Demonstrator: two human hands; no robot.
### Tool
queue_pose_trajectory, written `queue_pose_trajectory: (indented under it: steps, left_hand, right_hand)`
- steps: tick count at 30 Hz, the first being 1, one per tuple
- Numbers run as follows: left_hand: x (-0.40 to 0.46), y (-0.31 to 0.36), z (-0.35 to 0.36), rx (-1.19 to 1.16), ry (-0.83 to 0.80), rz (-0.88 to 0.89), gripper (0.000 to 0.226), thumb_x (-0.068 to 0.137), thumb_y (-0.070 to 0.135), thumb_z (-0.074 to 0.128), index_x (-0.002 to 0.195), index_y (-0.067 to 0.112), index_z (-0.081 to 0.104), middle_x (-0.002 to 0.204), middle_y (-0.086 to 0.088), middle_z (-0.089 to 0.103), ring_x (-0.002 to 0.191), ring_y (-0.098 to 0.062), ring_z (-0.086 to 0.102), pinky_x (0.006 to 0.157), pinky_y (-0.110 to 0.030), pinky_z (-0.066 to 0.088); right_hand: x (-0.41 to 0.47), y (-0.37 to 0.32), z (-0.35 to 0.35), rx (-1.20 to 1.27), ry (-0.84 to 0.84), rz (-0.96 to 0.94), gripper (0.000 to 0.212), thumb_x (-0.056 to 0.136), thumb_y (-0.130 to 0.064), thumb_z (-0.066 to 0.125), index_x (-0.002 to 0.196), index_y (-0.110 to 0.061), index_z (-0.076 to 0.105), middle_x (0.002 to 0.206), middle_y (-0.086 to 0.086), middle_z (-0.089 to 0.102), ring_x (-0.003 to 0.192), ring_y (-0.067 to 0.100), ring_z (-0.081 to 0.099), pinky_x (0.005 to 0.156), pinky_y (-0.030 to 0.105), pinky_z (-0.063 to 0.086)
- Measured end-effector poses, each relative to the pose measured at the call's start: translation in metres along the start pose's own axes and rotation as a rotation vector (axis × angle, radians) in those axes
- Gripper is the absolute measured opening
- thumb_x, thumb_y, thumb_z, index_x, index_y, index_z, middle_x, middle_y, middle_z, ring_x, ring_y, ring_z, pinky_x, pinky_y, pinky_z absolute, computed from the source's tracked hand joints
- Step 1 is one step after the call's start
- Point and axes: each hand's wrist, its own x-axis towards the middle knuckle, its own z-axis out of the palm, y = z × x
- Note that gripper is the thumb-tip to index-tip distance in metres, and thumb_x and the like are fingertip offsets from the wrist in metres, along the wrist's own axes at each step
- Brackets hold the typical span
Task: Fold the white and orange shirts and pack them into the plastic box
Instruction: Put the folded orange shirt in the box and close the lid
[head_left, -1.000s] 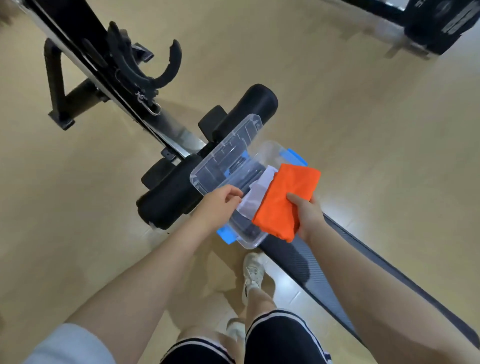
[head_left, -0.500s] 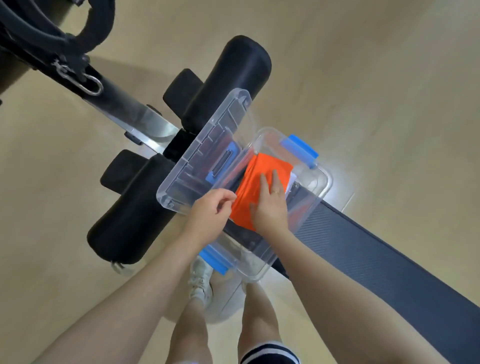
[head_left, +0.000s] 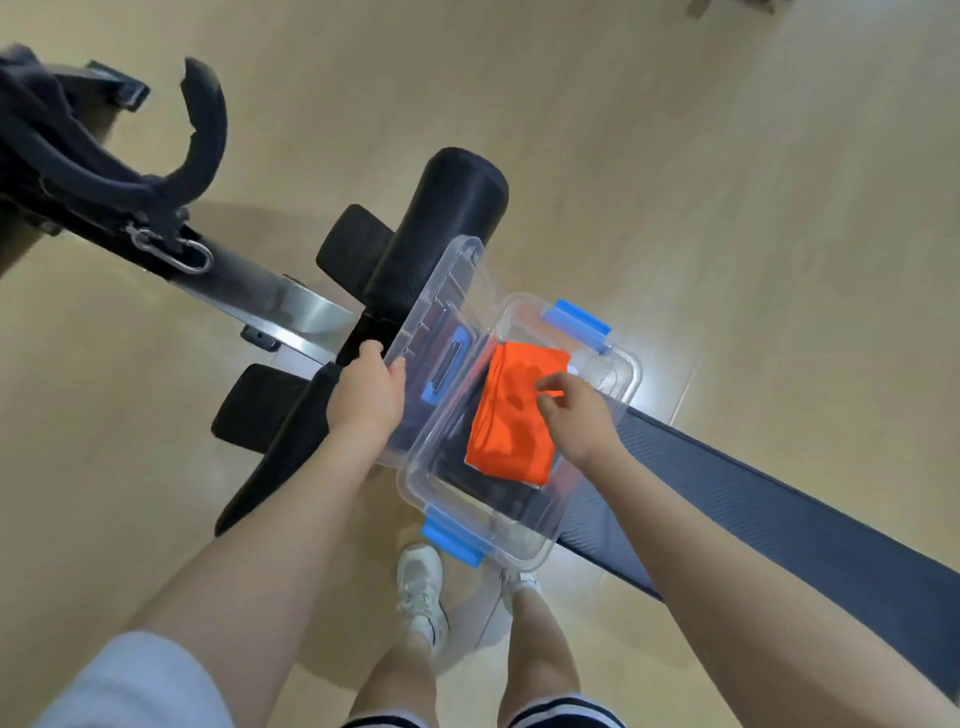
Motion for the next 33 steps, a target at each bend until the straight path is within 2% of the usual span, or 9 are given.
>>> queue_pose_trajectory:
  steps: [3, 7, 12, 16, 22, 24, 26, 29, 33]
  left_hand:
    - [-0.010, 0.010, -0.005, -0.030, -0.107, 0.156, 0.031, 0.099, 0.030, 0.037, 0.118, 0.010, 0.051, 0.115, -0.011, 0.058, 0.095, -0.021, 0.055, 0.077, -0.033, 0.044]
    - [-0.044, 0.034, -0.017, -0.055, -0.011, 0.323, 0.028, 0.095, 0.032, 0.045, 0.112, 0.012, 0.054, 0.114, -0.007, 0.054, 0.099, -0.023, 0.056, 0.084, -0.038, 0.049]
    - [-0.107, 0.053, -0.020, 0.248, -0.114, 0.547, 0.039, 0.089, 0.041, 0.052, 0.112, 0.011, 0.045, 0.115, -0.008, 0.053, 0.101, -0.033, 0.057, 0.081, -0.043, 0.045]
    - [-0.126, 0.057, 0.025, 0.446, -0.276, 0.601, 0.043, 0.091, 0.041, 0.052, 0.118, 0.010, 0.038, 0.120, -0.009, 0.053, 0.107, -0.035, 0.058, 0.079, -0.039, 0.045]
    - [-0.124, 0.052, 0.087, 0.472, -0.453, 0.669, 0.041, 0.089, 0.029, 0.055, 0.122, 0.008, 0.043, 0.122, -0.011, 0.050, 0.113, -0.034, 0.052, 0.085, -0.041, 0.042]
    - [-0.110, 0.046, 0.095, 0.511, -0.334, 0.865, 0.038, 0.079, 0.027, 0.064, 0.112, 0.008, 0.056, 0.114, -0.011, 0.058, 0.108, -0.031, 0.056, 0.085, -0.037, 0.045]
    - [-0.092, 0.041, 0.092, 0.516, -0.154, 0.866, 0.044, 0.066, 0.029, 0.074, 0.105, 0.012, 0.064, 0.116, -0.009, 0.063, 0.106, -0.030, 0.061, 0.083, -0.036, 0.050]
    - [-0.064, 0.027, 0.085, 0.622, -0.214, 0.720, 0.070, 0.087, 0.038, 0.057, 0.146, 0.021, 0.024, 0.158, -0.005, 0.012, 0.140, -0.030, 0.023, 0.110, -0.043, 0.027]
    - [-0.044, 0.017, 0.084, 0.748, -0.252, 0.608, 0.094, 0.083, 0.058, 0.052, 0.148, 0.028, -0.008, 0.157, -0.005, -0.021, 0.145, -0.034, -0.011, 0.117, -0.044, -0.002]
  right_hand:
    - [-0.012, -0.010, -0.020, 0.124, 0.050, 0.053, 0.024, 0.092, -0.006, 0.045, 0.110, -0.003, 0.060, 0.115, 0.011, 0.063, 0.090, 0.016, 0.051, 0.081, 0.025, 0.038]
    - [-0.030, -0.014, -0.030, 0.224, 0.126, 0.063, 0.022, 0.094, -0.012, 0.045, 0.109, -0.007, 0.061, 0.104, 0.003, 0.060, 0.089, 0.018, 0.053, 0.080, 0.027, 0.040]
    - [-0.038, -0.009, -0.035, 0.221, 0.358, 0.020, 0.028, 0.097, -0.023, 0.036, 0.092, -0.005, 0.056, 0.090, 0.006, 0.056, 0.086, 0.023, 0.049, 0.078, 0.036, 0.038]
    - [-0.039, 0.004, -0.044, 0.307, 0.418, 0.085, 0.036, 0.100, -0.032, 0.027, 0.101, -0.008, 0.053, 0.101, 0.005, 0.054, 0.093, 0.021, 0.047, 0.081, 0.031, 0.034]
    - [-0.028, 0.048, -0.040, -0.005, 0.294, 0.081, 0.028, 0.090, -0.023, 0.056, 0.111, -0.007, 0.049, 0.125, 0.016, 0.050, 0.115, 0.029, 0.047, 0.074, 0.020, 0.028]
    - [-0.020, 0.055, -0.041, 0.007, 0.246, 0.146, 0.046, 0.090, -0.020, 0.057, 0.130, -0.004, 0.041, 0.136, 0.015, 0.046, 0.124, 0.029, 0.044, 0.087, 0.025, 0.033]
    - [-0.012, 0.058, -0.043, 0.018, 0.200, 0.113, 0.051, 0.090, -0.020, 0.056, 0.136, -0.007, 0.036, 0.135, 0.012, 0.050, 0.123, 0.028, 0.048, 0.085, 0.027, 0.036]
    - [0.003, 0.059, -0.045, 0.049, 0.173, 0.122, 0.061, 0.092, -0.021, 0.053, 0.144, -0.011, 0.023, 0.127, 0.013, 0.055, 0.116, 0.031, 0.053, 0.085, 0.029, 0.038]
    - [0.026, 0.054, -0.052, -0.029, 0.145, 0.114, 0.056, 0.096, -0.018, 0.043, 0.146, -0.010, 0.020, 0.141, 0.015, 0.044, 0.125, 0.031, 0.047, 0.097, 0.033, 0.037]
